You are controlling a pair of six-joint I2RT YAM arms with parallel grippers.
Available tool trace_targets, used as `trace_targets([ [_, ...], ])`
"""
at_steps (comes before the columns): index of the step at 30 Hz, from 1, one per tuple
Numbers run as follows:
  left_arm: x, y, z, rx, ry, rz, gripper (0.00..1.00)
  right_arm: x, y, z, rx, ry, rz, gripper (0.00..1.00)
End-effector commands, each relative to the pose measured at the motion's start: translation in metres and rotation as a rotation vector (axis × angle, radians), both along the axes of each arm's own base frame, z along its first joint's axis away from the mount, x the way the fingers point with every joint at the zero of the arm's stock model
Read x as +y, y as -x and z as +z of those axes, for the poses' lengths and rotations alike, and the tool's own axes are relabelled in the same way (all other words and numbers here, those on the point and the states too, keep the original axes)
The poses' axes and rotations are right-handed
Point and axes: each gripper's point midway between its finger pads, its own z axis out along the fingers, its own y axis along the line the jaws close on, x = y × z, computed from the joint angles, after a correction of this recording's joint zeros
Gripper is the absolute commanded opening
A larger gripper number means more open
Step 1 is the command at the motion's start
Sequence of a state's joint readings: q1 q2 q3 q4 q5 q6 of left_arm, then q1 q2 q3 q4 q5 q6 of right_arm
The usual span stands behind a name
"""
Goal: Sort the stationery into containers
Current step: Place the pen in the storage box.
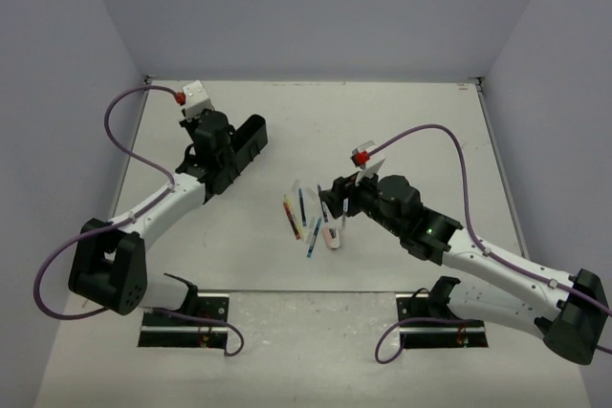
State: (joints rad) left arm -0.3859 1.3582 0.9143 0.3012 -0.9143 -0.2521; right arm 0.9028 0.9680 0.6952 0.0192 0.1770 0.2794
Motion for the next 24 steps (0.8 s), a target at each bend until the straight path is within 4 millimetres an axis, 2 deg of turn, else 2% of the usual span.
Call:
trace_targets([
  [1, 0.010, -0.006, -0.003, -0.076, -0.018, 0.026, 0.00, 0.000, -0.004, 0.011, -0.037, -0.034, -0.016, 0.67],
  [8, 0.011, 0.003, -0.043, -0.023, -0.039, 0.006, 0.00, 0.002, -0.004, 0.008, -0.030, -0.024, -0.006, 0.67],
  [10, 0.012, 0.005, -0.049, -0.020, -0.044, 0.008, 0.01, 0.002, -0.004, 0.008, -0.029, -0.024, -0.004, 0.67],
  [11, 0.012, 0.005, -0.049, -0.018, -0.043, 0.003, 0.09, 0.002, -0.003, 0.008, -0.029, -0.025, 0.000, 0.67],
  [12, 0.010, 0.005, -0.049, -0.014, -0.040, -0.010, 0.23, 0.002, -0.002, 0.007, -0.030, -0.024, 0.003, 0.67],
  [13, 0.007, 0.005, -0.047, -0.012, -0.034, -0.028, 0.37, 0.002, -0.002, 0.008, -0.031, -0.025, 0.002, 0.67],
  [16, -0.005, 0.002, -0.038, -0.002, -0.025, -0.108, 0.53, 0.003, -0.004, 0.006, -0.028, -0.016, 0.000, 0.67],
  [21, -0.022, 0.000, -0.007, 0.003, 0.009, -0.205, 0.64, 0.003, -0.008, -0.001, -0.011, 0.009, -0.015, 0.67],
  [23, -0.023, 0.009, 0.024, -0.021, 0.052, -0.216, 0.68, 0.001, -0.013, -0.004, 0.007, 0.019, -0.036, 0.67],
  [24, -0.023, 0.014, 0.040, -0.041, 0.081, -0.222, 0.73, 0.001, -0.016, -0.006, 0.020, 0.022, -0.046, 0.67],
])
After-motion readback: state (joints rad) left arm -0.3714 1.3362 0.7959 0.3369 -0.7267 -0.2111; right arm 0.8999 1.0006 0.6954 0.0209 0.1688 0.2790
